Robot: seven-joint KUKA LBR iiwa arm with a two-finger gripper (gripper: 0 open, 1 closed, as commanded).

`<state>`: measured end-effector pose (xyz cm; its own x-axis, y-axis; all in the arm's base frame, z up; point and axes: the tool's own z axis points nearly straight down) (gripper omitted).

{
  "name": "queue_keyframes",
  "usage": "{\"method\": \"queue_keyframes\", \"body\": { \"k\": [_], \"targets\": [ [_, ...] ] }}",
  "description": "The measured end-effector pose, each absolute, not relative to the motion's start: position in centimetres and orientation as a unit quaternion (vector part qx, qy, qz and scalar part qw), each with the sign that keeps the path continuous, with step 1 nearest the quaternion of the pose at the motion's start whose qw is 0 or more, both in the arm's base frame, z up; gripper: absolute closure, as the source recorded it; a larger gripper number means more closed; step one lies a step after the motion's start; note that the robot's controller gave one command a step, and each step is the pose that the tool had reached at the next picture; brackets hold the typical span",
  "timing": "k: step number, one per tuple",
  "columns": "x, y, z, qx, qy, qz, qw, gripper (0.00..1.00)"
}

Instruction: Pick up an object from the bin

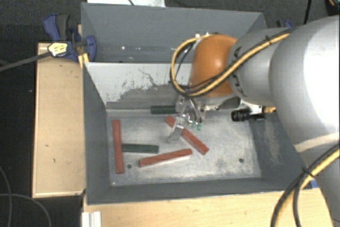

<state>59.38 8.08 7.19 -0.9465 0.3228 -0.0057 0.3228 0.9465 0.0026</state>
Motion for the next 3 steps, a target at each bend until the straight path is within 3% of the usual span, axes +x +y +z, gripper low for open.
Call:
{"method": "queue_keyframes", "body": {
  "k": [1, 2, 3],
  "targets": [
    [58.17, 6.53, 7.06, 0.192, 0.981, 0.0, 0.0, 0.0],
    [58.32, 6.52, 7.24, 0.193, 0.981, 0.001, 0.003, 1.0],
    [58.09, 6.58, 7.0, 0.193, 0.981, 0.0, -0.001, 0.0]
  ]
}}
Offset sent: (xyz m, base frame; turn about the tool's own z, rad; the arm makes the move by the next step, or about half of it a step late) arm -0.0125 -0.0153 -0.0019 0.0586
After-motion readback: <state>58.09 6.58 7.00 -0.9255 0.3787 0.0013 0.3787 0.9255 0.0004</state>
